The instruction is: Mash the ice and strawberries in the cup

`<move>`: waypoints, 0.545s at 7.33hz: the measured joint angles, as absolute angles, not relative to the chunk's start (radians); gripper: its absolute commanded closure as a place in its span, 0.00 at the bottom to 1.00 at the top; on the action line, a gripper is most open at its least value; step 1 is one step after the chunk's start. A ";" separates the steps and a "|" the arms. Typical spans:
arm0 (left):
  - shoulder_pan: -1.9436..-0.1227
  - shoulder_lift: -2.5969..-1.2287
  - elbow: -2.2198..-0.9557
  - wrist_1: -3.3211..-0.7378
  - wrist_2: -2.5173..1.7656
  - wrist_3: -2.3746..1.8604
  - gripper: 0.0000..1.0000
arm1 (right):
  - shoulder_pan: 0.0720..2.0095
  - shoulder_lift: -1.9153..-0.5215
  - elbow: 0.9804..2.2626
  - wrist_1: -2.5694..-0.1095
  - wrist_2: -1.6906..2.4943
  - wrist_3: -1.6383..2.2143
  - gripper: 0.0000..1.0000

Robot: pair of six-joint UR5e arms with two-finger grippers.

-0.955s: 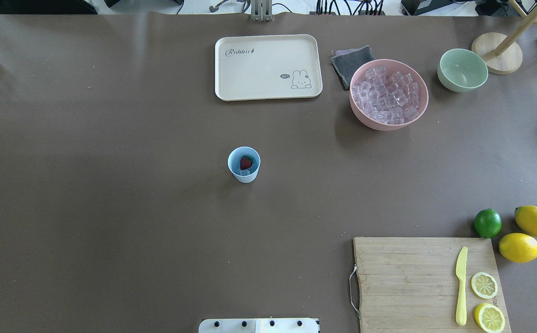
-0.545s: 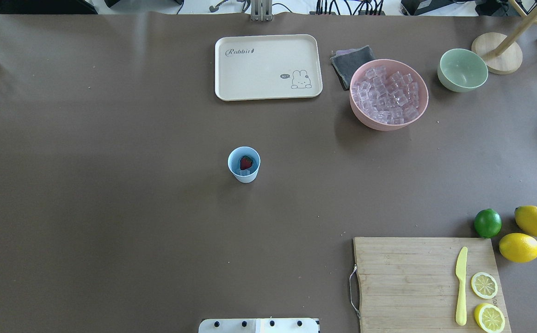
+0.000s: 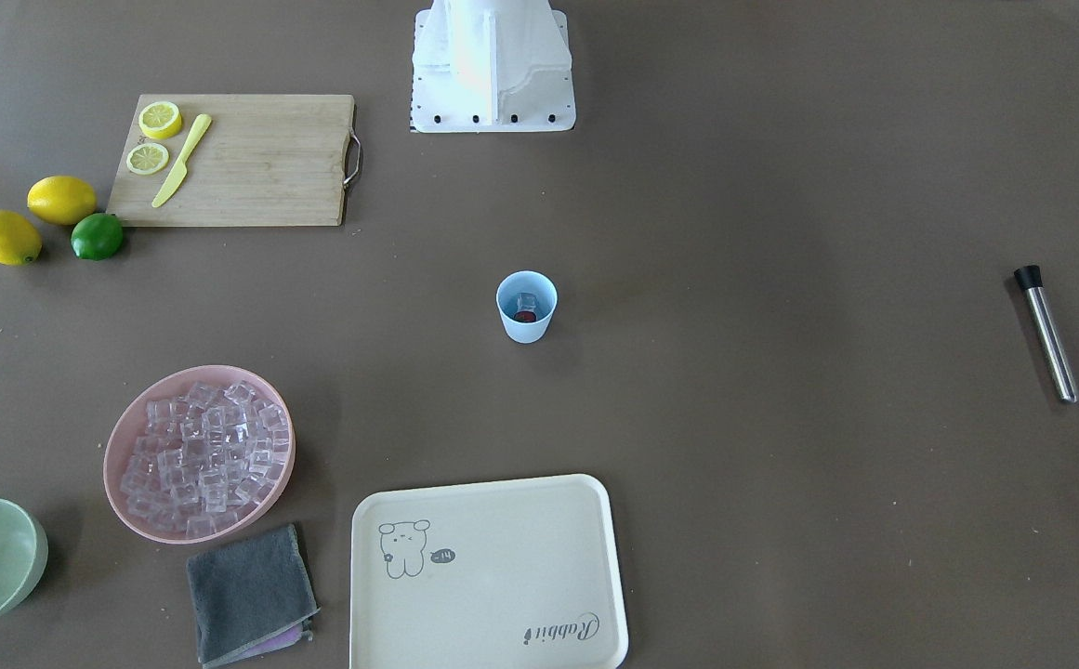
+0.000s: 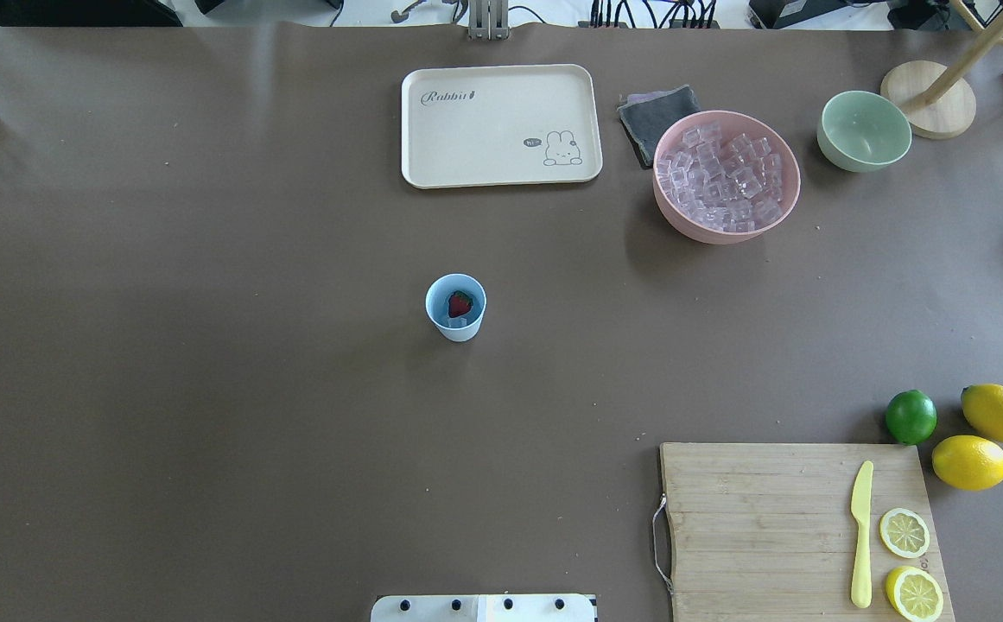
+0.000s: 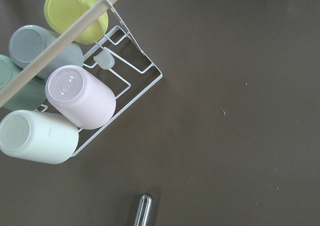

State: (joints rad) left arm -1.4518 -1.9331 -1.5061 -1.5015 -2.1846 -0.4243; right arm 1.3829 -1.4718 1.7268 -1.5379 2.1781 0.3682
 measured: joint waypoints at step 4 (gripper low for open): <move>-1.444 -1.950 -1.499 -1.512 -2.190 -0.420 0.02 | 1.382 -1.441 1.712 -1.537 2.167 0.366 0.00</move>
